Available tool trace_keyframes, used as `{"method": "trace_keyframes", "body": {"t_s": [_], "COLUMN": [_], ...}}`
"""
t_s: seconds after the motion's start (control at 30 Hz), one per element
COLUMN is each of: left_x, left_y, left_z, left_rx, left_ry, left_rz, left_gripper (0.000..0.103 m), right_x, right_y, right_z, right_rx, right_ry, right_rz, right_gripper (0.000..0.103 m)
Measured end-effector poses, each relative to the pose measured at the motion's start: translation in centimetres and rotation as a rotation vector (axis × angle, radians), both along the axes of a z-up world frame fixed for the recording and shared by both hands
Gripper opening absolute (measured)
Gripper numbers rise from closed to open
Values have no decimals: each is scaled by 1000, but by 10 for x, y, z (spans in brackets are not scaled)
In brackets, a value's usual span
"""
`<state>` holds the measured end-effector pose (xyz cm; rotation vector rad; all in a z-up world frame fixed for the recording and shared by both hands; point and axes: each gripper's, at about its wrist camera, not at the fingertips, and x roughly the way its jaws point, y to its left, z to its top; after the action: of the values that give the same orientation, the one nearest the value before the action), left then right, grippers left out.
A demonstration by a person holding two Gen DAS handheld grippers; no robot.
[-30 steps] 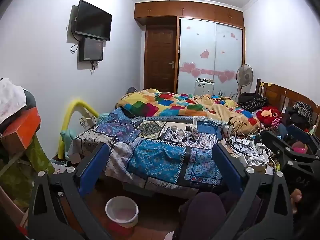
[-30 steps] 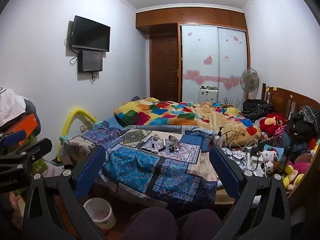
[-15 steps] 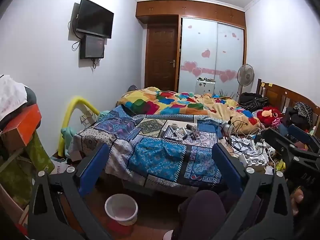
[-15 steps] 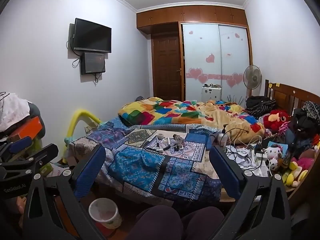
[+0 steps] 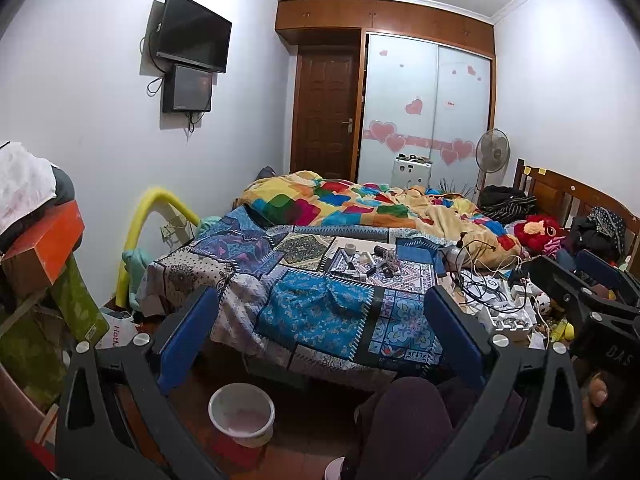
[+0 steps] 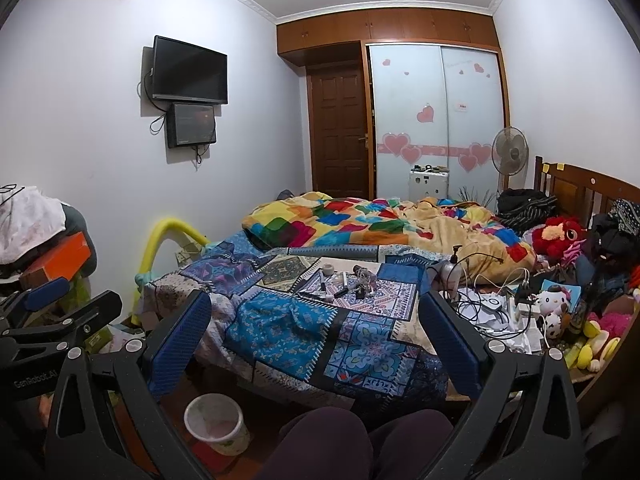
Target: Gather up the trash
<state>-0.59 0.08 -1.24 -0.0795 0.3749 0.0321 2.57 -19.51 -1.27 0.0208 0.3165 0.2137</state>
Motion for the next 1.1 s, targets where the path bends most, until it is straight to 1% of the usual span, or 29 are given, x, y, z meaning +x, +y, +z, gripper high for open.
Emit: {"method": "trace_keyframes", "body": {"t_s": [0.03, 0.37, 1.1], "left_x": [2, 2, 2], "left_y": [4, 4, 2], "left_z": [3, 4, -1], "left_rx": [0, 0, -5], "left_ry": [-2, -3, 3], "left_rz": [-2, -1, -3], "left_gripper": [103, 103, 103], "right_x": [0, -1, -3], "right_y": [-1, 3, 11], "right_z": [0, -1, -1], "right_rx": [0, -1, 1], "right_ry": [1, 1, 6], "right_rz": [0, 2, 9], "right_gripper": [103, 103, 103]}}
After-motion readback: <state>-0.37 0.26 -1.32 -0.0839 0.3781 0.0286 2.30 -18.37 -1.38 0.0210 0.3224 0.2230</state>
